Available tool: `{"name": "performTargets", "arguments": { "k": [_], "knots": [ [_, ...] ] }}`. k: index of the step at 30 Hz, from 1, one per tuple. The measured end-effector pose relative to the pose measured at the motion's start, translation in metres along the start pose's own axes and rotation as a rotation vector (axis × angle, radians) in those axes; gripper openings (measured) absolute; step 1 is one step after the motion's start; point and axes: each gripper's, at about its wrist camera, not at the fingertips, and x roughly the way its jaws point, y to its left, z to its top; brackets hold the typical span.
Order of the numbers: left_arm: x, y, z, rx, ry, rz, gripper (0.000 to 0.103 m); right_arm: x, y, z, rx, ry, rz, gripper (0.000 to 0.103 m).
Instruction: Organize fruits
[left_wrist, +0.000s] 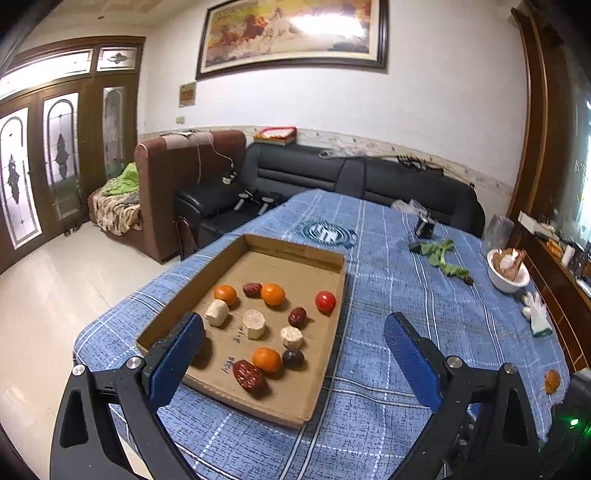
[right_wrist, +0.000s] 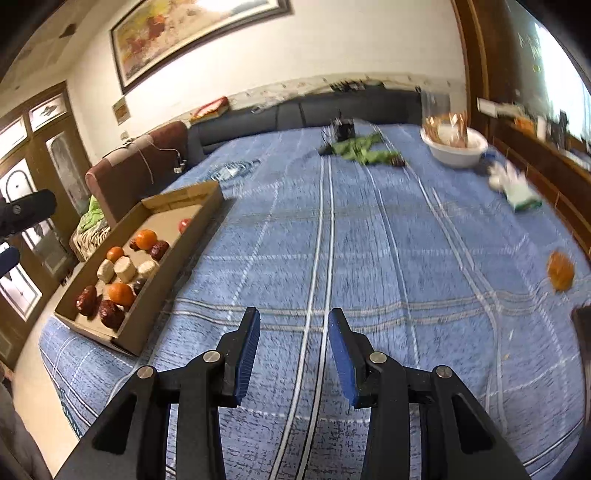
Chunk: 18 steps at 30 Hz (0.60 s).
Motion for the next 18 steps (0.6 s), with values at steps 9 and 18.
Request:
{"name": "performTargets", "arguments": {
  "k": [9, 18],
  "knots": [
    [-0.013, 0.015, 0.005, -0.006, -0.052, 0.055, 0.1, -0.027, 0.02, 0.034, -0.008, -0.088, 0.048, 0.047],
    [0.003, 0.032, 0.001, -0.023, 0.005, 0.092, 0.1, -0.008, 0.032, 0.01, -0.039, -0.013, 0.049, 0.052]
  ]
}}
